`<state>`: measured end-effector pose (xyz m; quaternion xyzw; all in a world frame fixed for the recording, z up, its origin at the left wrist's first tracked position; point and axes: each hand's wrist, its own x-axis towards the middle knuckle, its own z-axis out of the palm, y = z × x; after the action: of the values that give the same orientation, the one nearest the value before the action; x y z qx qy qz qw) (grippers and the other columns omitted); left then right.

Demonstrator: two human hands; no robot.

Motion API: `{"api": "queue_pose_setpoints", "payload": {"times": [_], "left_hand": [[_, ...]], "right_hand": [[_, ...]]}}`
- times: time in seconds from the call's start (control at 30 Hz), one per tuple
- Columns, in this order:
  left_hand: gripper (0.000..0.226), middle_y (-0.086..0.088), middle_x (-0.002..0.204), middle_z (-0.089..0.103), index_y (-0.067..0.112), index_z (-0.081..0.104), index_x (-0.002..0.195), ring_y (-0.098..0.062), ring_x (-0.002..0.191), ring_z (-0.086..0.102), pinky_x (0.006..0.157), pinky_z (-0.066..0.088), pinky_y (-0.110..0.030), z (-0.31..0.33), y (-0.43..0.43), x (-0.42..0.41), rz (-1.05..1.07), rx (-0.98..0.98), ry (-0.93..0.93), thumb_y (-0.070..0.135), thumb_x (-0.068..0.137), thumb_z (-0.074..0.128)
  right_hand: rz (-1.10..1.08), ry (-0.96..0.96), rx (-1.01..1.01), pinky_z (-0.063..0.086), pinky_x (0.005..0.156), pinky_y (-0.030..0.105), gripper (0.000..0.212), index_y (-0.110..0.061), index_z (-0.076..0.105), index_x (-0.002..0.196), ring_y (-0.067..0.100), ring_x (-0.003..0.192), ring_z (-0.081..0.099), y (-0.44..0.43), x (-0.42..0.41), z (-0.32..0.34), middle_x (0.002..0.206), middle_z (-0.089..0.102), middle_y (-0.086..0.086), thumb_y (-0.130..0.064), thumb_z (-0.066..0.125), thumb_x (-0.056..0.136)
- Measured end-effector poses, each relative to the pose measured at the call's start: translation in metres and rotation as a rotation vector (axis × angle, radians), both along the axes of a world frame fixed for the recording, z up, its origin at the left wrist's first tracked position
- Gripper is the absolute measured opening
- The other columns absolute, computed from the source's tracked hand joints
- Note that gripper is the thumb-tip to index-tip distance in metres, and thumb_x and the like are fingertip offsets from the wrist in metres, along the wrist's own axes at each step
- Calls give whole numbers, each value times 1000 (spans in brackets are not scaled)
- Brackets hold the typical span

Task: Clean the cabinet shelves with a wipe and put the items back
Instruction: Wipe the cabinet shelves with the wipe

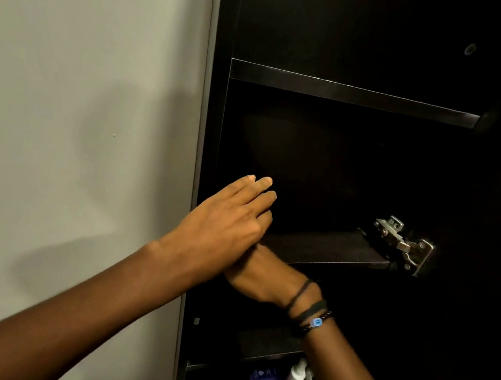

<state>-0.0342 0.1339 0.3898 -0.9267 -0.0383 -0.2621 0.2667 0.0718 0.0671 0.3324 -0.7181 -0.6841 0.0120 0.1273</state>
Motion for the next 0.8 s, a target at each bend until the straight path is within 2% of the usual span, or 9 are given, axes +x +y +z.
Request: {"api": "queue_pose_setpoints", "payload": {"times": [0.07, 0.13, 0.23, 0.37, 0.43, 0.53, 0.6, 0.73, 0.8], "left_hand": [[44, -14, 145, 40, 8, 52, 128, -27, 141, 26, 116, 16, -37, 4, 1, 11, 46, 47, 49, 13, 85, 61], [45, -12, 154, 23, 10, 36, 139, -26, 145, 8, 118, 2, -38, 6, 2, 17, 108, 46, 156, 13, 95, 44], [41, -11, 149, 34, 13, 43, 135, -26, 143, 18, 117, 8, -42, -6, 7, 17, 86, 40, 154, 16, 94, 45], [38, -12, 139, 48, 12, 51, 128, -28, 139, 30, 115, 14, -49, -10, 8, 13, 74, 65, 157, 12, 90, 53], [39, -11, 139, 47, 12, 49, 129, -28, 138, 30, 115, 13, -51, -5, 9, 13, 109, 71, 180, 12, 91, 51], [37, -10, 138, 46, 13, 47, 130, -28, 136, 31, 114, 14, -52, 5, 10, 12, 151, 86, 182, 13, 92, 48], [37, -10, 137, 46, 14, 47, 129, -28, 134, 34, 113, 16, -51, 9, 11, 12, 166, 87, 185, 14, 93, 47], [39, -8, 137, 46, 16, 46, 130, -26, 132, 35, 113, 18, -49, 11, 11, 11, 176, 82, 180, 15, 91, 49], [40, -8, 138, 45, 16, 44, 131, -25, 133, 35, 114, 16, -48, 9, 12, 9, 178, 68, 163, 14, 91, 48]], "right_hand": [[61, -62, 42, 50, 72, 45, 25, -7, 56, 106, 41, 87, 57, 3, -16, 1, 105, 61, 21, -20, 37, 97], [-31, 39, 69, 50, 70, 43, 14, -21, 53, 97, 38, 85, 59, -9, -7, 2, 100, 63, 16, -30, 42, 95], [-278, 87, 138, 51, 80, 39, 19, -28, 50, 100, 30, 94, 63, -38, 40, -6, 102, 67, 7, -40, 38, 92], [-710, 35, 80, 44, 84, 35, 27, -14, 58, 106, 34, 106, 60, -84, 130, -2, 114, 65, 16, -28, 37, 97], [-799, 70, 27, 43, 86, 36, 30, -10, 58, 110, 35, 107, 59, -90, 152, 2, 117, 63, 18, -26, 36, 98], [-627, 124, 59, 42, 101, 38, 34, -17, 53, 126, 32, 120, 53, -64, 129, -1, 132, 57, 12, -28, 35, 99], [-463, 174, 83, 43, 101, 38, 34, -23, 49, 129, 31, 121, 53, -38, 83, -3, 134, 56, 9, -31, 37, 98], [-169, 72, 132, 45, 76, 34, 21, -10, 56, 100, 33, 94, 59, -7, -18, -11, 103, 63, 14, -24, 41, 95], [-91, 15, 254, 45, 78, 38, 23, -8, 56, 95, 30, 89, 56, -8, -40, -20, 98, 62, 13, -22, 39, 92]]}}
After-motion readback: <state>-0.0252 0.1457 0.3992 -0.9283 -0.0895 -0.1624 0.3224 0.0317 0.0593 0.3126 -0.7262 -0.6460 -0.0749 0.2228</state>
